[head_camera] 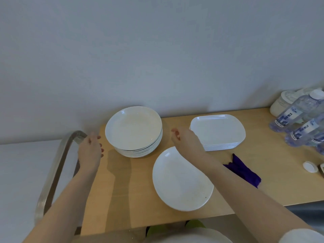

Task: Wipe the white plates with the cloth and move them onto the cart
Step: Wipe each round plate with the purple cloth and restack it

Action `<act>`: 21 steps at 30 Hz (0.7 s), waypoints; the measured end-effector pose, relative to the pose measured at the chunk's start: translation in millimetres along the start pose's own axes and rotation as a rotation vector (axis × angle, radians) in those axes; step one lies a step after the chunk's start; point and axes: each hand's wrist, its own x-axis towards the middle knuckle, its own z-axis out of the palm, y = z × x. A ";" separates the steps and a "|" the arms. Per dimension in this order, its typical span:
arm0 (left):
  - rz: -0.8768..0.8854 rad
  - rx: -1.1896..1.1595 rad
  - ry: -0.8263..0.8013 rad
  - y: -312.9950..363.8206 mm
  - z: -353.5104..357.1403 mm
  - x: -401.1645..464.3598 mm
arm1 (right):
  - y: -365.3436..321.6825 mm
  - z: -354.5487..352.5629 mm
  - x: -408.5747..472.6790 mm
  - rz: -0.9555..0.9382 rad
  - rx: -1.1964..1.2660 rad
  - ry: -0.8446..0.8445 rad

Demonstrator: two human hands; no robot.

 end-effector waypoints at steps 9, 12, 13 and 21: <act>-0.020 0.198 -0.276 13.1 17.4 17.5 | -29.5 53.3 58.7 0.180 0.115 -0.058; -0.002 0.252 -0.307 10.8 13.2 21.2 | -24.2 58.2 60.2 0.200 0.057 -0.099; -0.003 0.252 -0.313 10.0 12.6 22.0 | -23.3 59.0 59.8 0.199 0.034 -0.108; -0.001 0.157 -0.303 7.1 16.4 23.9 | -29.8 60.4 61.3 0.191 -0.035 -0.092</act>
